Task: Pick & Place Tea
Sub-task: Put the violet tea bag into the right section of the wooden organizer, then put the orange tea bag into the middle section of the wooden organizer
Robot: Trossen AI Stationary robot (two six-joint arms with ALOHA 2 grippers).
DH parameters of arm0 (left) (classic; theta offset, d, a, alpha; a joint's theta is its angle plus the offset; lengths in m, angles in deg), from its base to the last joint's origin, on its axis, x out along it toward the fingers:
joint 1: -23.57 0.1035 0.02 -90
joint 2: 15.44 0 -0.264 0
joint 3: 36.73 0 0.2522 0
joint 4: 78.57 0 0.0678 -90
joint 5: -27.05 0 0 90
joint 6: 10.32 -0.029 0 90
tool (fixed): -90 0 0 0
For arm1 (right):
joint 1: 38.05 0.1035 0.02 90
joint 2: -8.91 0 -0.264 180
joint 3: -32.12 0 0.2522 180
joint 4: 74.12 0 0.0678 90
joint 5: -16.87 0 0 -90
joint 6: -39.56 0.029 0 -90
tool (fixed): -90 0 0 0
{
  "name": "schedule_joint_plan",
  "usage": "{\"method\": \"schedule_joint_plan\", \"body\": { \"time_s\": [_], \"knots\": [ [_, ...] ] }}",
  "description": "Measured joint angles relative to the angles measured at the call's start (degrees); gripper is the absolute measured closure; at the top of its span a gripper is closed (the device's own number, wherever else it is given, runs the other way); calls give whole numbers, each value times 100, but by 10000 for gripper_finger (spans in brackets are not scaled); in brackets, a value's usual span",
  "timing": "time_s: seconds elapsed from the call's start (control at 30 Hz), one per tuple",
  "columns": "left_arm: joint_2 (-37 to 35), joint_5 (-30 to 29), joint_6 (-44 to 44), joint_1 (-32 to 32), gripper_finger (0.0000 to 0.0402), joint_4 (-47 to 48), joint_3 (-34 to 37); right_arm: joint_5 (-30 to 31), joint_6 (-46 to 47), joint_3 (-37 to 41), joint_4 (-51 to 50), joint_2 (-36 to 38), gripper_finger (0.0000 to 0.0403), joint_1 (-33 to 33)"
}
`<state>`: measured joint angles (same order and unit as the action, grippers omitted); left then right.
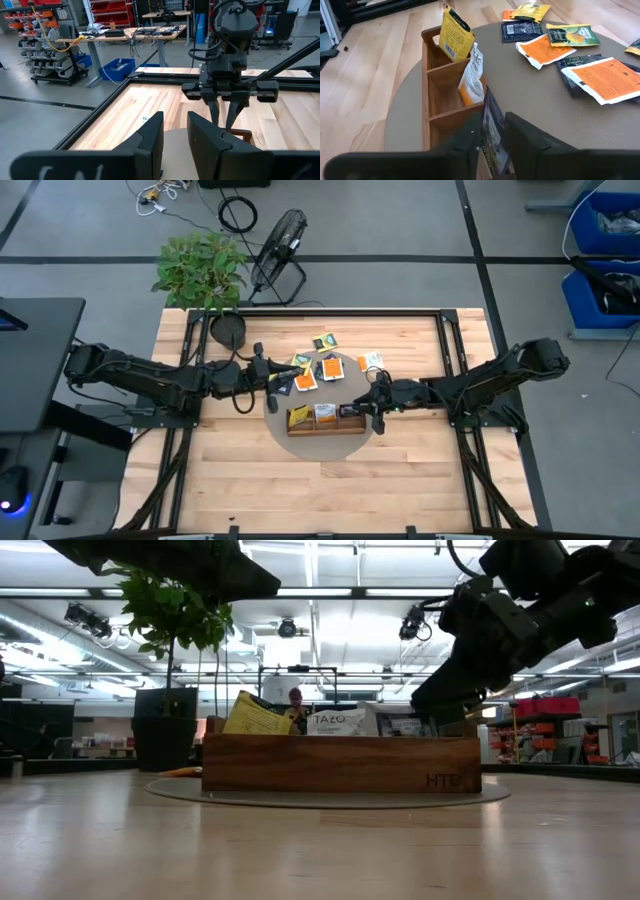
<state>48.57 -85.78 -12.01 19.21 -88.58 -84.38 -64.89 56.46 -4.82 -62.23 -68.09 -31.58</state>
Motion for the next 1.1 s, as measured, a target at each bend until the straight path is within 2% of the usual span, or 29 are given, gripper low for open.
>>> {"method": "schedule_joint_plan", "body": {
  "time_s": [0.13,0.23,0.47,0.57,0.63,0.77,0.9,1.1],
  "knots": [
    [0,1,-42,0,310,-68,0,32,-173,-189,162,213,276,-268],
    [-2,0,-48,2,310,-88,0,36,-158,-674,-449,489,265,-642],
    [-2,0,-52,4,310,-119,0,339,398,-2357,-4530,588,259,-1791],
    [-2,0,-53,4,310,-144,0,199,800,-2857,-5719,434,261,-2386],
    [-2,0,-53,6,310,-147,0,58,1006,-3017,-6151,292,258,-2747],
    [-2,2,-49,3,310,-151,0,-600,818,-3042,-6269,-61,238,-3268],
    [-2,22,15,-50,310,-133,0,-1003,468,-3042,-6043,-567,198,-3558],
    [-2,34,52,-139,310,-79,0,-833,599,-3047,-6078,-1174,129,-3819]
  ]
}}
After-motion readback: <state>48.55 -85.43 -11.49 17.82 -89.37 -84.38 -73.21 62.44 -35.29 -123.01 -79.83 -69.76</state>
